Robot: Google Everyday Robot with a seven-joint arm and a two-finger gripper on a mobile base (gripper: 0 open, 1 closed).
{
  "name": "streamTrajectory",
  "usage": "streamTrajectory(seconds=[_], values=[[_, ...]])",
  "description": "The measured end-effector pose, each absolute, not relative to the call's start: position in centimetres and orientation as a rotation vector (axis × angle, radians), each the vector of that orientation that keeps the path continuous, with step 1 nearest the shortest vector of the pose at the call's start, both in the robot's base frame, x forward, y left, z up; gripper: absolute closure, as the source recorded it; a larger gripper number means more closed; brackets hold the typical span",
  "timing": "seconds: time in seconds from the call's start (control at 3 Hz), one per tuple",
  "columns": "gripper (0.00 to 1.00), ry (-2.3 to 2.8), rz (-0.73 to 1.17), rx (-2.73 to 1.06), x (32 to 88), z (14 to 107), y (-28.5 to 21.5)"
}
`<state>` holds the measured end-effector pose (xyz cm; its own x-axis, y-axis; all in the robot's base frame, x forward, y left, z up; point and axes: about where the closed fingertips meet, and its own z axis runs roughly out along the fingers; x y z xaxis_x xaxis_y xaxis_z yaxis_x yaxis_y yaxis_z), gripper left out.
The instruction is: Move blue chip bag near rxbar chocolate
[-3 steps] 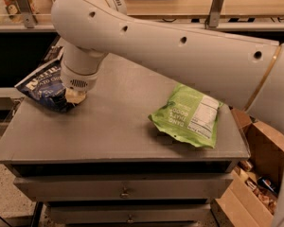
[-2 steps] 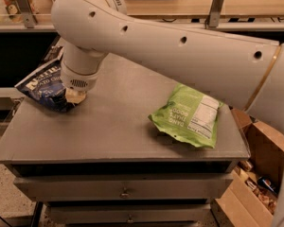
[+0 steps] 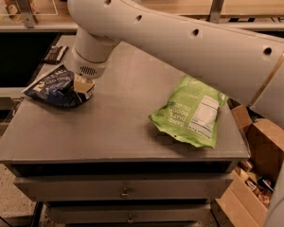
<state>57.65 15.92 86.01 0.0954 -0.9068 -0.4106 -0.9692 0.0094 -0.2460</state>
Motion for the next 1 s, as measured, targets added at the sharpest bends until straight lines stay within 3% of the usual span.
streamTrajectory(seconds=[1.0], values=[[1.00, 1.882, -0.047, -1.811, 61.8, 89.5, 14.1]])
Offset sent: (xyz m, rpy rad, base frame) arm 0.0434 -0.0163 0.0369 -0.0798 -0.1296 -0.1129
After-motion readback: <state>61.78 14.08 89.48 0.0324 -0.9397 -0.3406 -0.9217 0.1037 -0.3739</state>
